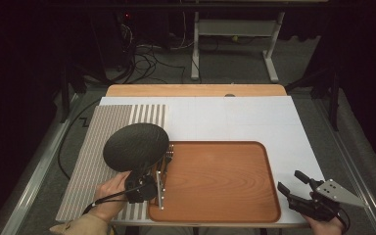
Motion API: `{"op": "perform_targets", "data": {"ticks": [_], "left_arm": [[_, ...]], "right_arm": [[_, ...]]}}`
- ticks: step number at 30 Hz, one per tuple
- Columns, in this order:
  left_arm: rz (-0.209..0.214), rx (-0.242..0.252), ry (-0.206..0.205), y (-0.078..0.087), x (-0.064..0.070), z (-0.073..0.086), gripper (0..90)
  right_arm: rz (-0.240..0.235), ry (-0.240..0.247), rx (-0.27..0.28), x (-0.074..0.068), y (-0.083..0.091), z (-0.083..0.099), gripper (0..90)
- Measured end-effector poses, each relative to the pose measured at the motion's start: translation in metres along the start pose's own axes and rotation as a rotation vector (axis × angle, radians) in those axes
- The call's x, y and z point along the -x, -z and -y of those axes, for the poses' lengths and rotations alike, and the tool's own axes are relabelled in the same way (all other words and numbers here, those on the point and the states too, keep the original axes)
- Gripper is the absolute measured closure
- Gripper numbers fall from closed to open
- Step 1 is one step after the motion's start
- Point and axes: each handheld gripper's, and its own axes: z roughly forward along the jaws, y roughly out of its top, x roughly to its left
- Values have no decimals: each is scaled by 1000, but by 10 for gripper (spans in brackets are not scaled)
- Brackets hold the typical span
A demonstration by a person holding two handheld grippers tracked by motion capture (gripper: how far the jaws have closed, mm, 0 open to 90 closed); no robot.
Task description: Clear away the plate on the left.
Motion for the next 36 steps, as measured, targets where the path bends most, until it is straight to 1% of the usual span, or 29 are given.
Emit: {"op": "perform_targets", "data": {"ticks": [4, 7, 11, 13, 16, 17, 22, 23, 26, 29, 32, 33, 34, 36], "left_arm": [[-11, 32, 1, 8, -2, -5, 814], [-23, 57, -14, 14, -1, -9, 815], [-23, 84, -23, 21, -2, -17, 815], [-30, 97, -36, 24, -2, -20, 814], [-16, 129, -34, 30, -1, -27, 815], [-11, 144, -38, 32, -1, -30, 815], [-6, 181, -58, 37, 4, -42, 814], [-5, 190, -70, 39, 5, -45, 814], [-5, 217, -86, 42, 10, -51, 814], [-4, 236, -106, 46, 13, -58, 814], [-3, 258, -117, 48, 18, -64, 815], [-1, 258, -133, 49, 19, -67, 814], [-1, 262, -139, 50, 20, -69, 814], [5, 276, -145, 51, 23, -73, 813]], "right_arm": [[0, 0, 4, 0, 1, 0, 259], [-1, 0, 1, 0, 0, 0, 259], [0, 0, 1, -1, 0, 0, 259], [-1, 0, 1, 0, 0, 0, 259], [-1, -1, -1, 0, 0, 0, 259], [-2, -1, 0, 0, 0, 0, 259], [-3, 2, 2, 0, 1, 0, 259], [-3, 2, 3, 0, 0, 0, 258], [-5, 3, 1, 0, 1, 0, 258], [-5, -3, -1, 0, 1, 0, 258], [-6, 3, -2, 0, 0, 0, 258], [-6, 2, -2, 0, 0, 0, 258], [-5, 2, -2, 0, 0, 0, 258], [-5, 1, -2, 0, 0, 0, 258]]}}
